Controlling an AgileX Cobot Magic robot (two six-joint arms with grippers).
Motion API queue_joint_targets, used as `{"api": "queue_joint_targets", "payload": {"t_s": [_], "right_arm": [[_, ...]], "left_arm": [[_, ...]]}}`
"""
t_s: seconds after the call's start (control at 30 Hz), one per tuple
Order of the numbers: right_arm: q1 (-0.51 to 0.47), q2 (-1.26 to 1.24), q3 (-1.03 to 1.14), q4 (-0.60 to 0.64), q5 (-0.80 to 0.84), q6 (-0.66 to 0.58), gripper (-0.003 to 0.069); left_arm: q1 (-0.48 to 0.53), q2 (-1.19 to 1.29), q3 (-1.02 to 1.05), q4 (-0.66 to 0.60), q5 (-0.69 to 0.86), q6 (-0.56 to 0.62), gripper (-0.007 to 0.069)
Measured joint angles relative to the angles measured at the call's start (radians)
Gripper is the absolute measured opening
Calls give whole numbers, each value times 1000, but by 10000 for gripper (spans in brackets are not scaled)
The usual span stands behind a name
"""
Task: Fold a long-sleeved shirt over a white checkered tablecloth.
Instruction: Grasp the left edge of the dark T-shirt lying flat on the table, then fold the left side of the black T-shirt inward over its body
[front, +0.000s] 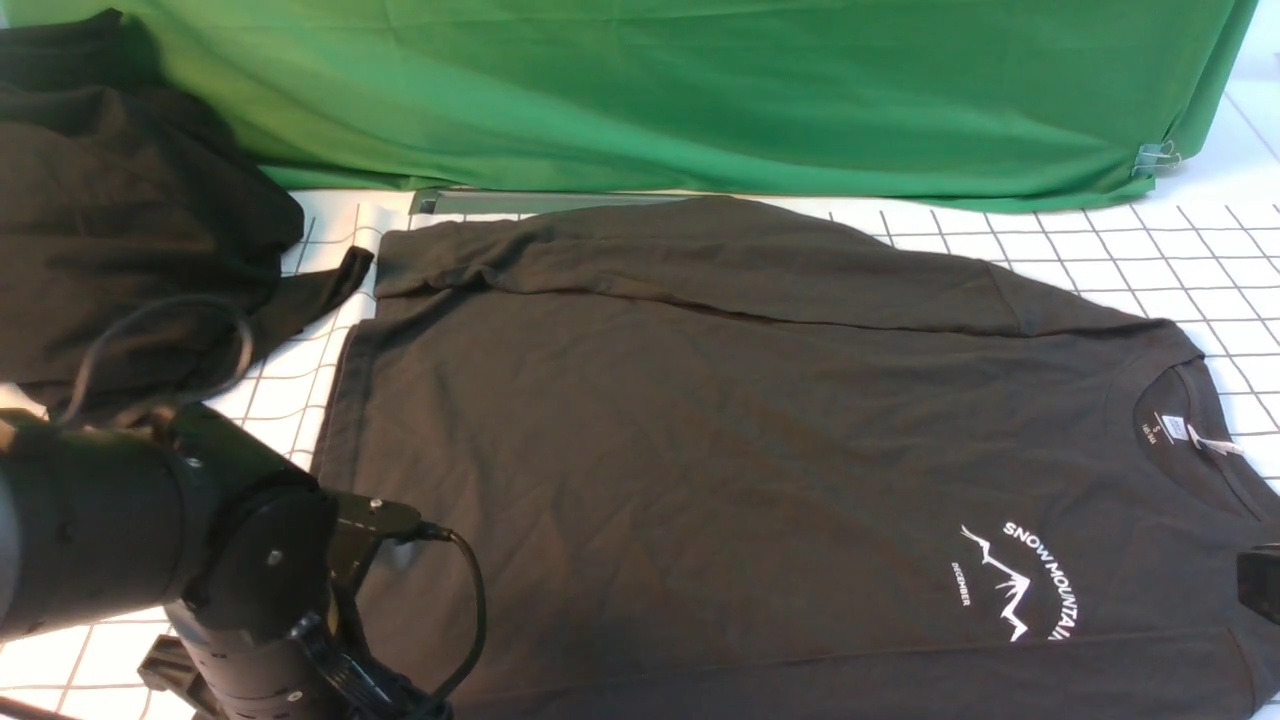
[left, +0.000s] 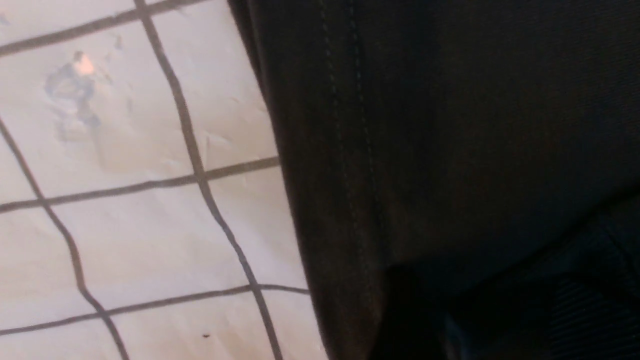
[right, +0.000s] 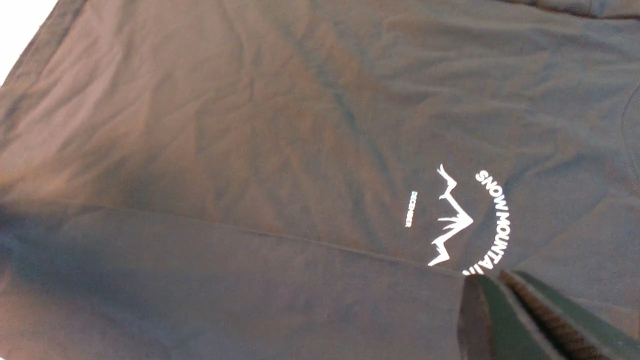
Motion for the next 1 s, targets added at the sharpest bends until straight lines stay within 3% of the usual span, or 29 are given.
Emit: {"api": "queue_joint_targets", "payload": {"t_s": [0.13, 0.2, 0.33, 0.4, 0.63, 0.73, 1.0], "right_arm": [[0, 0, 0, 1, -3, 0, 8], [0, 0, 0, 3, -3, 0, 8], [0, 0, 0, 3, -3, 0, 8], [0, 0, 0, 3, -3, 0, 8], [0, 0, 0, 4, -3, 1, 10], [0, 0, 0, 6, -3, 21, 10], [0, 0, 0, 15, -22, 46, 10]], "left_arm": [[0, 9, -3, -6, 4, 16, 416], [0, 12, -8, -19, 5, 34, 332], [-2, 12, -16, -30, 44, 63, 81], [-2, -8, -25, -30, 78, 78, 28], [-2, -141, -127, -30, 132, 115, 15], [2, -175, -284, -15, 153, 154, 15], [167, -28, -696, -24, 173, 255, 15]]}}
